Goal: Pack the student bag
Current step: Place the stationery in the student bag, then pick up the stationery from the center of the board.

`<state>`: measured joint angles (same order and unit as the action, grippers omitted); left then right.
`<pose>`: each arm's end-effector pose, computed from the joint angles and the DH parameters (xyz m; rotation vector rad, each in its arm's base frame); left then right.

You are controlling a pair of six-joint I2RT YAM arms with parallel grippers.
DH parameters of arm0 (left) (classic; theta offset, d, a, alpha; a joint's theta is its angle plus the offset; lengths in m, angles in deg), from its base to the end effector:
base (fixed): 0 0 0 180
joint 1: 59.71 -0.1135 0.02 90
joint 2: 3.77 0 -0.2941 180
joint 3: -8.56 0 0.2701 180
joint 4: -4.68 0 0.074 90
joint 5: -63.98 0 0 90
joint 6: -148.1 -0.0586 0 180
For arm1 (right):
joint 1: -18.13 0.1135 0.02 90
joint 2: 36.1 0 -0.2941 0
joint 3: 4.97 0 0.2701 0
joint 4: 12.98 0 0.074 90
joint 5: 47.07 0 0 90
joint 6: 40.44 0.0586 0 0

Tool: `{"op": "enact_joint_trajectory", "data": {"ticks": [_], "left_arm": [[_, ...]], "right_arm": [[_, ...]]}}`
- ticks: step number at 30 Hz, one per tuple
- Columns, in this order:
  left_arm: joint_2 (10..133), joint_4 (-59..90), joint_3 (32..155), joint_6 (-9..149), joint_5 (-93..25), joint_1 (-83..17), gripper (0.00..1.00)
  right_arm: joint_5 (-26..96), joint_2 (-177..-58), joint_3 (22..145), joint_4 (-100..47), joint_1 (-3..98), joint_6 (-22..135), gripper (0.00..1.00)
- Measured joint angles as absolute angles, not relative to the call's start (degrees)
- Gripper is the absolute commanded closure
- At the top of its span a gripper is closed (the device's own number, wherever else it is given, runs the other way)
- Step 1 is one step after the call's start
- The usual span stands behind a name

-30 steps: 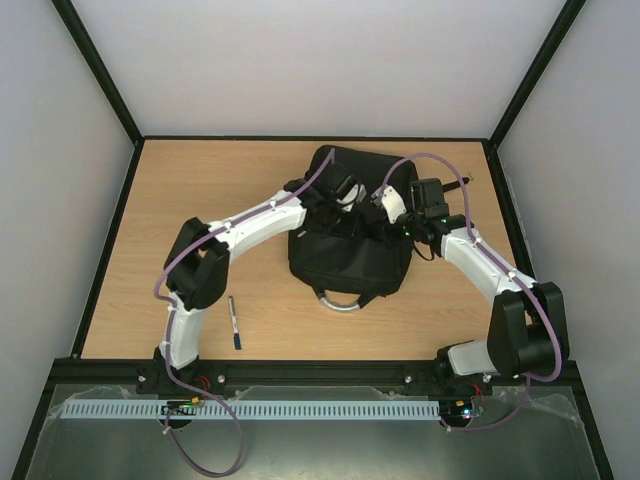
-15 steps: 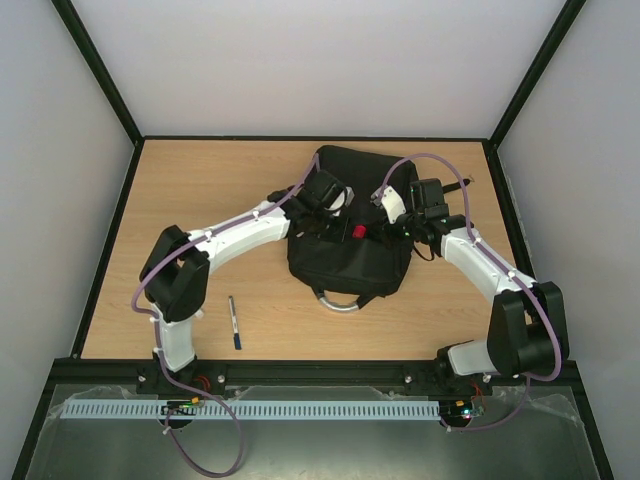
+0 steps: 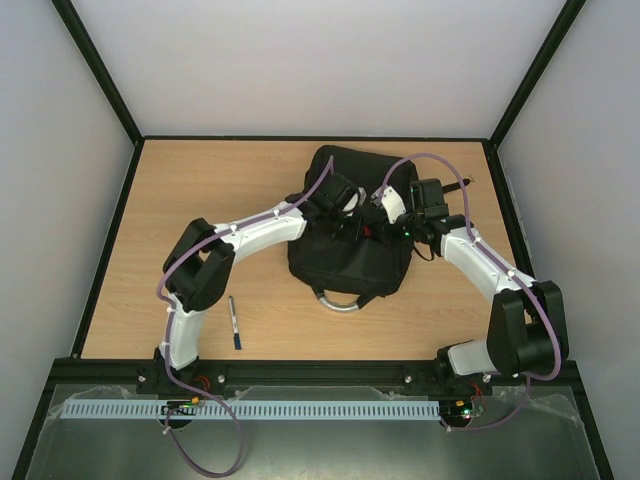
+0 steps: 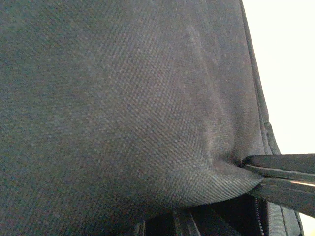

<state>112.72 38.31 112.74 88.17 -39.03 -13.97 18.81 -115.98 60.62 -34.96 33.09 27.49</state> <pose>0.3439 -0.3718 0.2249 0.4614 2.4949 -0.8581 0.3154 0.1091 0.2609 -0.9053 1.9689 0.3917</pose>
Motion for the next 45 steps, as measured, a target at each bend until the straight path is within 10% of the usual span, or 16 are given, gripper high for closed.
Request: {"op": "enact_joint_trajectory", "data": {"ticks": [24, 38, 45], "left_arm": [[89.62, 33.72, 95.39, 86.05, -32.74, -12.38, 0.37], [65.01, 57.85, 73.51, 96.67, -18.44, -12.77, 0.31], [60.04, 65.02, 67.98, 101.91, -20.61, -13.49, 0.45]], "right_arm": [[17.91, -116.72, 60.62, -35.03, 32.75, 27.47, 0.99], [17.63, -116.72, 60.62, -35.0, 32.7, 27.47, 0.99], [17.63, -116.72, 60.62, -35.0, 32.7, 27.25, 0.99]]}}
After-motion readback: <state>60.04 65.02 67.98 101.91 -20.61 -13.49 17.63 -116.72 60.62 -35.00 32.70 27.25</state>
